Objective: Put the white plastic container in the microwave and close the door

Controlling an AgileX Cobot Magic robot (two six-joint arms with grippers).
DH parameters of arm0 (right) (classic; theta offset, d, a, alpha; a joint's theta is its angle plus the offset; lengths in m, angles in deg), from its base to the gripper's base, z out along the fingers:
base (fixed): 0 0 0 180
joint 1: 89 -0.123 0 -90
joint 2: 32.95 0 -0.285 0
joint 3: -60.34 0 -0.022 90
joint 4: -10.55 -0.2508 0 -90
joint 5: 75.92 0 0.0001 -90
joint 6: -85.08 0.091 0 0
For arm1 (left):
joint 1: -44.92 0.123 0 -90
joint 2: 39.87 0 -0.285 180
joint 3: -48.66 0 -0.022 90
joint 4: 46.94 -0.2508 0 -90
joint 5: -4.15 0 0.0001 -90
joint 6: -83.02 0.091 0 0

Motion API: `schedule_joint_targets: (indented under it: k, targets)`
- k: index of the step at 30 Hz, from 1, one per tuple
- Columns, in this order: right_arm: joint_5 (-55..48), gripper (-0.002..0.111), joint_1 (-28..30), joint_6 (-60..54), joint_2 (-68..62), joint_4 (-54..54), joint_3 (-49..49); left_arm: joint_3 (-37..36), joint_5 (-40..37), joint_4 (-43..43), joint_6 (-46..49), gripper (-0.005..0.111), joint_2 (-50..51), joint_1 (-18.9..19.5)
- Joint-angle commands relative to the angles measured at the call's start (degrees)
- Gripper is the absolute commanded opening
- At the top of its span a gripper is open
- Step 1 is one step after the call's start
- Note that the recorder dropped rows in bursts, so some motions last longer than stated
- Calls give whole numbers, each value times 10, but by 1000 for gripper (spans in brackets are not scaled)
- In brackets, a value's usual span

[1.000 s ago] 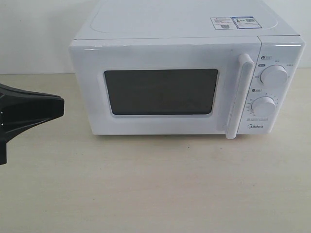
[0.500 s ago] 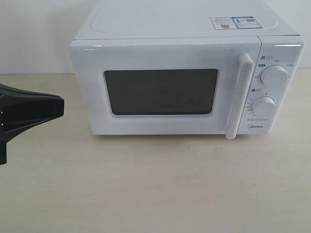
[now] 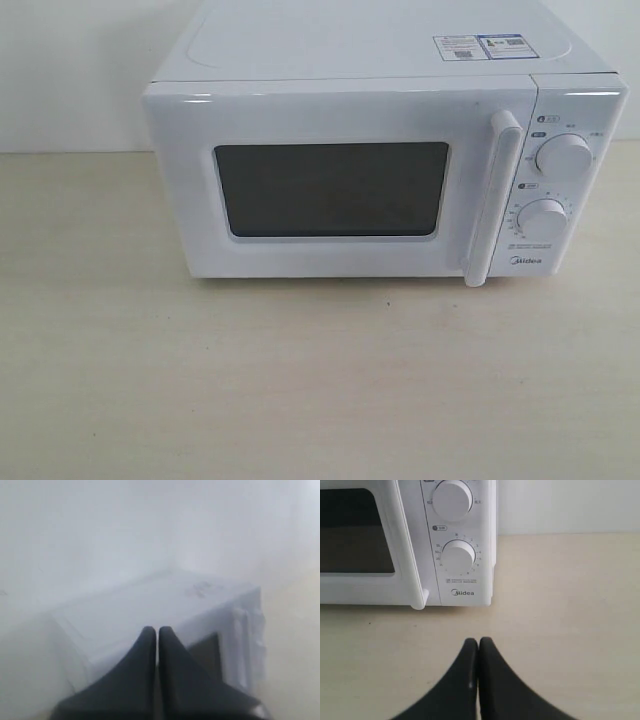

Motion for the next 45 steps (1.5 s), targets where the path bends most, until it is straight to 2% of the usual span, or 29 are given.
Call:
schedule_joint_targets:
  k: [1,2,6,9,10,12,15,17,20,24,29,36,45]
  targets:
    - [1,0,4,1,3,4,0,-32,146,-3,-57,4,-127,16]
    - [1,0,4,1,3,4,0,-45,174,-1,-70,4,-145,16]
    - [1,0,4,1,3,4,0,-103,267,55,-226,4,-158,16]
    - [1,0,4,1,3,4,0,-169,272,23,-425,4,-157,16]
    - [1,0,4,1,3,4,0,-198,257,-62,-531,4,-157,16]
    - [1,0,4,1,3,4,0,-239,240,-231,-634,4,-161,16]
    - [1,0,4,1,3,4,0,-293,240,-435,-706,4,-160,16]
    - [1,0,4,1,3,4,0,-311,254,-496,-710,4,-162,16]
    - [1,0,4,1,3,4,0,-311,202,-546,-665,4,-170,16]
    - [1,0,4,1,3,4,0,-311,201,-551,-619,4,-170,16]
    - [1,0,4,1,3,4,0,-311,177,-551,-628,4,-170,16]
    - [1,0,4,1,3,4,0,-311,64,-541,-630,4,-191,86]
    - [1,0,4,1,3,4,0,-311,64,-538,-648,4,-191,123]
